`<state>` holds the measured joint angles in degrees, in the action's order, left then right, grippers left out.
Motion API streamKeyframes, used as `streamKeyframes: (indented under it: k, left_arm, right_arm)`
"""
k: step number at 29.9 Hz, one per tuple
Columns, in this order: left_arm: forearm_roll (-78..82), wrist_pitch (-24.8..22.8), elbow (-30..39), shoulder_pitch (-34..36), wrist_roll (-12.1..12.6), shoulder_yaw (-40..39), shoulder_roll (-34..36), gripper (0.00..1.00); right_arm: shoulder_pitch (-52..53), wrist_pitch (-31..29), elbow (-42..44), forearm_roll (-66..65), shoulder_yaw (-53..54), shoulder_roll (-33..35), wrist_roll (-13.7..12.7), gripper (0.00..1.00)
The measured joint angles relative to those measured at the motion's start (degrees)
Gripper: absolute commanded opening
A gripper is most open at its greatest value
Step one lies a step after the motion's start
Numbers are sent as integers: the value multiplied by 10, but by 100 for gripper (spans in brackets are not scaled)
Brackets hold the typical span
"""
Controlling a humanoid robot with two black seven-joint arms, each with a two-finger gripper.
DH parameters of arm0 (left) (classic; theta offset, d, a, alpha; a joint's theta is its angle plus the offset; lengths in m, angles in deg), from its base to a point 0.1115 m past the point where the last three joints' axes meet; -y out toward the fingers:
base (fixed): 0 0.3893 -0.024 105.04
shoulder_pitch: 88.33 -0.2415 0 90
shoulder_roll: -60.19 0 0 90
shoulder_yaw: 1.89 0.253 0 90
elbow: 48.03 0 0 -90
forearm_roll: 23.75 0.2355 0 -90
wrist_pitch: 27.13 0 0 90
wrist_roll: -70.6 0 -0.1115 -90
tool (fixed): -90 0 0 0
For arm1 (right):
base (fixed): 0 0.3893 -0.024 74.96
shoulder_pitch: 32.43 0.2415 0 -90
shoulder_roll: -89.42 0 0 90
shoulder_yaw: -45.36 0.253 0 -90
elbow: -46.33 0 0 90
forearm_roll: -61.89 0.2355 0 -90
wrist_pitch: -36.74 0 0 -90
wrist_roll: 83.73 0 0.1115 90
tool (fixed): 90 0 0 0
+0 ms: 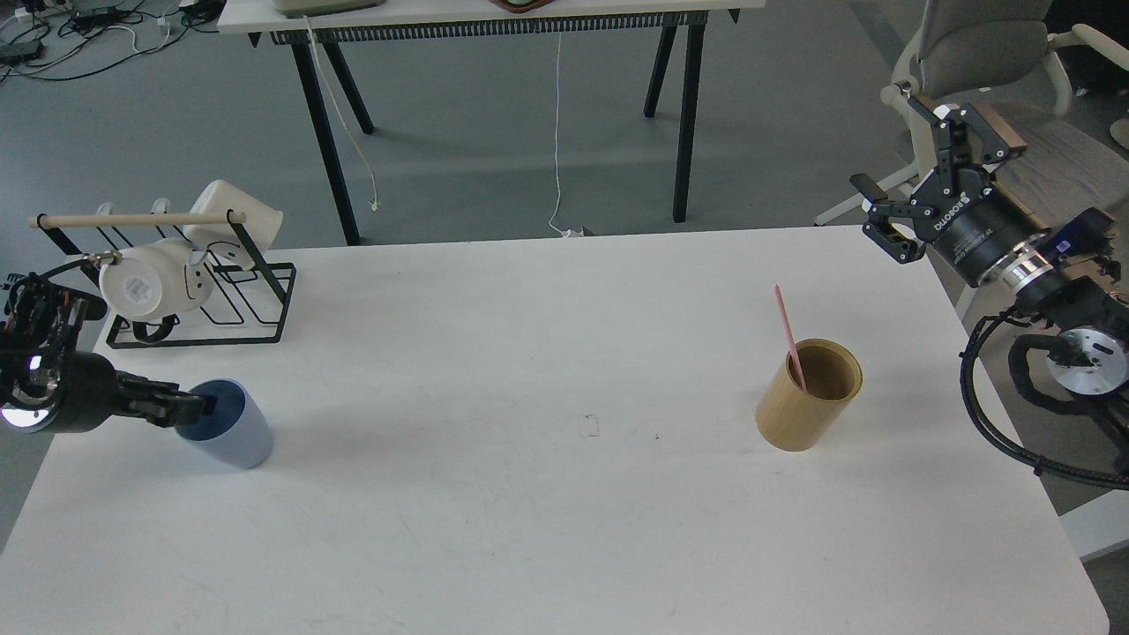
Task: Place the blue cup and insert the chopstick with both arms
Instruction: 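Lower the left gripper to the blue cup and grasp it, then lift the blue cup with the left gripper and set it down mid-table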
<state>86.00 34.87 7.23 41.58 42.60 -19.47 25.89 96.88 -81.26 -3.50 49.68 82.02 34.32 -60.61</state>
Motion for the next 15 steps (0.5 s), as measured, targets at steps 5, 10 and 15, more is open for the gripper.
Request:
streamKeyframes:
  k: [5, 10, 15]
  left_arm:
    - [1, 0, 3, -1, 0, 0, 1, 0]
    - [1, 0, 9, -2, 0, 0, 3, 0]
    - [1, 0, 12, 2, 0, 0, 4, 0]
  right_arm:
    - [0, 0, 0, 0, 0, 0, 0, 99]
    - [-3, 0, 1, 0, 1, 0, 0, 99]
    - [-4, 0, 1, 0, 1, 0, 0, 99]
